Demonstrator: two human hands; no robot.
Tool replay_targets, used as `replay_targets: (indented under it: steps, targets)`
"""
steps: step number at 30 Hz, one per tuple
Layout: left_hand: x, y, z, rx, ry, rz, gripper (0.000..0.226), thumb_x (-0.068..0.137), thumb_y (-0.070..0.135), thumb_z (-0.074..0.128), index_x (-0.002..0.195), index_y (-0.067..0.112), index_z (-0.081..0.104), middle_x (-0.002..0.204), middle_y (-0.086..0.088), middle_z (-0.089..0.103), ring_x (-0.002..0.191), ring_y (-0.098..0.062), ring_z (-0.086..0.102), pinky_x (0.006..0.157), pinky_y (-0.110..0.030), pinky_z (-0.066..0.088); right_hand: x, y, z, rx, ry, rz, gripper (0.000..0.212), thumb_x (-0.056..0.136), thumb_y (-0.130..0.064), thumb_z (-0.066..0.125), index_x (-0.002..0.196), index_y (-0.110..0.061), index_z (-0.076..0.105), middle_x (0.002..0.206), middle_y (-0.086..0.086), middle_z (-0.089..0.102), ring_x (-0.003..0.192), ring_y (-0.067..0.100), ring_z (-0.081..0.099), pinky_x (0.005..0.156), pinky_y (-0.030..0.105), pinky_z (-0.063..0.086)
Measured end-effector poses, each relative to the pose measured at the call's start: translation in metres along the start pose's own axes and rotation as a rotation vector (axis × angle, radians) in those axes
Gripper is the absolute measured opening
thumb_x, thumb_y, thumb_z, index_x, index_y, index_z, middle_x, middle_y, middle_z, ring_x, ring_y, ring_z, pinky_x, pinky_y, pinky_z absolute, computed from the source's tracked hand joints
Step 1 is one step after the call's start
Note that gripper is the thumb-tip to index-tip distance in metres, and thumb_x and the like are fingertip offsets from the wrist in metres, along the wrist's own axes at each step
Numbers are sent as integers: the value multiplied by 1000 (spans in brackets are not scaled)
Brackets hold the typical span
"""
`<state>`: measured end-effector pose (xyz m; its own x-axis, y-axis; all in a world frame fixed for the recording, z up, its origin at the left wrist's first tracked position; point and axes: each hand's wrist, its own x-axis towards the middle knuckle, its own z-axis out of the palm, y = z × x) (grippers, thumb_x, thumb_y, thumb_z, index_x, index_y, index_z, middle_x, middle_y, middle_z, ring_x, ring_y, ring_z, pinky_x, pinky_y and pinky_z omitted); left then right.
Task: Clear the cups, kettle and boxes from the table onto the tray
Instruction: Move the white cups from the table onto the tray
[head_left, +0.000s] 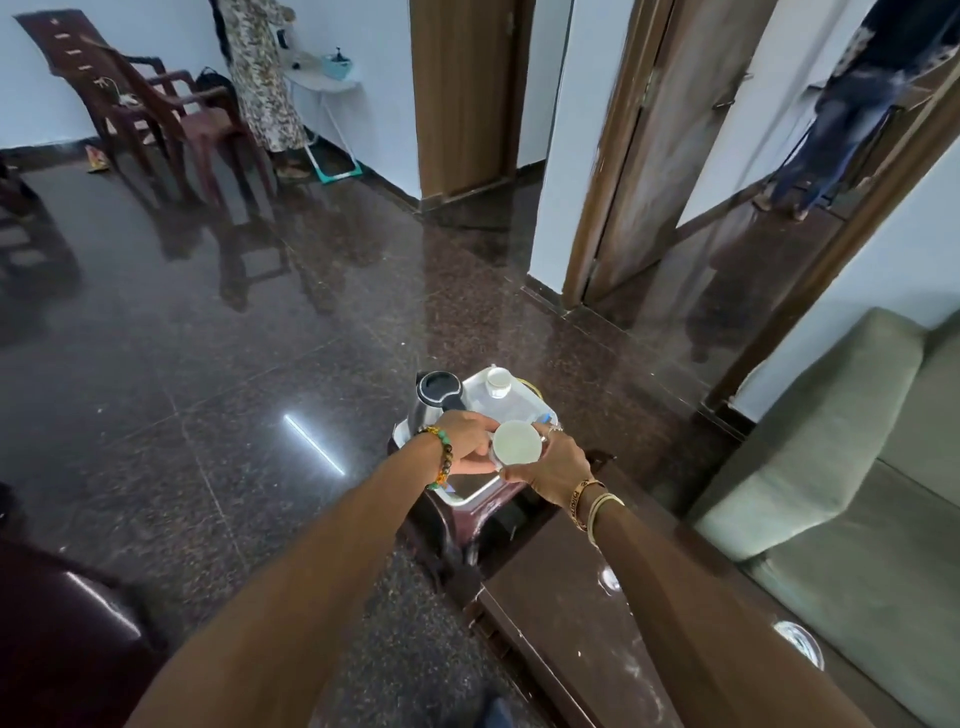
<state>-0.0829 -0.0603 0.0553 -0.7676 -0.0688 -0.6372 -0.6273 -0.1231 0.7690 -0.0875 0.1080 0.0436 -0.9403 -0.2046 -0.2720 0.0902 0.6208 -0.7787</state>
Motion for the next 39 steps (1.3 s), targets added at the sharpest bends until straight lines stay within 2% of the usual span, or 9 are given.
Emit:
replay_targets:
  steps: [3, 8, 12, 17, 23, 27, 31, 35, 39]
  targets:
    - [34, 11, -2, -22, 19, -69, 50, 75, -25, 42, 92, 12, 72, 101, -12, 65, 90, -29, 65, 69, -41, 61, 36, 6, 2, -1, -29, 33, 77, 60, -28, 90, 129, -19, 59, 107, -4, 63, 98, 16, 57, 79, 23, 43]
    - [88, 29, -1, 87, -26, -49, 49, 84, -17, 49, 126, 5, 58, 129, -17, 58, 100, -24, 63, 76, -30, 60, 92, 9, -3, -32, -57, 47, 73, 59, -26, 89, 124, -21, 56, 101, -7, 61, 92, 14, 56, 65, 15, 38]
    - [120, 55, -5, 83, -44, -45, 49, 88, -13, 49, 134, 2, 49, 135, -21, 54, 98, -23, 60, 72, -25, 58, 130, -1, -6, -24, -23, 80, 66, 56, -26, 90, 107, -29, 48, 87, -19, 52, 81, 5, 54, 62, 16, 37]
    - [166, 91, -27, 132, -69, -62, 43, 92, -10, 46, 134, -1, 49, 117, -17, 60, 90, -23, 63, 73, -28, 59, 183, -18, 2, -51, -16, 87, 71, 58, -26, 89, 118, -24, 51, 95, -12, 56, 90, 14, 55, 72, 25, 39]
    - [231, 121, -62, 168, -94, -100, 38, 92, -9, 46, 129, -2, 52, 109, -14, 58, 91, -25, 61, 68, -27, 59, 248, -30, 30, -21, 4, 107, 69, 63, -13, 88, 123, -15, 55, 107, -3, 58, 94, 16, 58, 66, 6, 38]
    - [284, 130, -85, 181, -68, -139, 37, 85, -19, 44, 108, 0, 66, 97, -19, 60, 82, -26, 54, 61, -29, 50, 297, -28, 55, -52, 11, 128, 66, 62, -10, 87, 123, -14, 60, 105, -1, 60, 103, 23, 63, 87, 30, 49]
    - [335, 126, -107, 360, -57, -148, 39, 83, -17, 47, 99, 9, 72, 105, -18, 71, 85, -24, 54, 79, -31, 47, 340, -14, 84, -105, 8, 95, 66, 63, -13, 87, 123, -11, 60, 115, 8, 63, 107, 25, 60, 95, 39, 49]
    - [373, 117, -118, 429, -53, -175, 38, 85, -8, 51, 107, 13, 73, 102, -9, 74, 97, -20, 67, 89, -30, 53, 377, 5, 106, -135, -17, 87, 62, 64, -15, 86, 121, -11, 62, 115, 8, 64, 107, 26, 60, 96, 41, 49]
    - [400, 105, -122, 478, -57, -168, 36, 86, -3, 55, 113, 15, 71, 97, -5, 74, 83, -13, 64, 73, -22, 55, 407, 28, 120, -194, -118, 115, 69, 68, -16, 84, 130, -12, 55, 123, 9, 60, 114, 27, 56, 99, 42, 46]
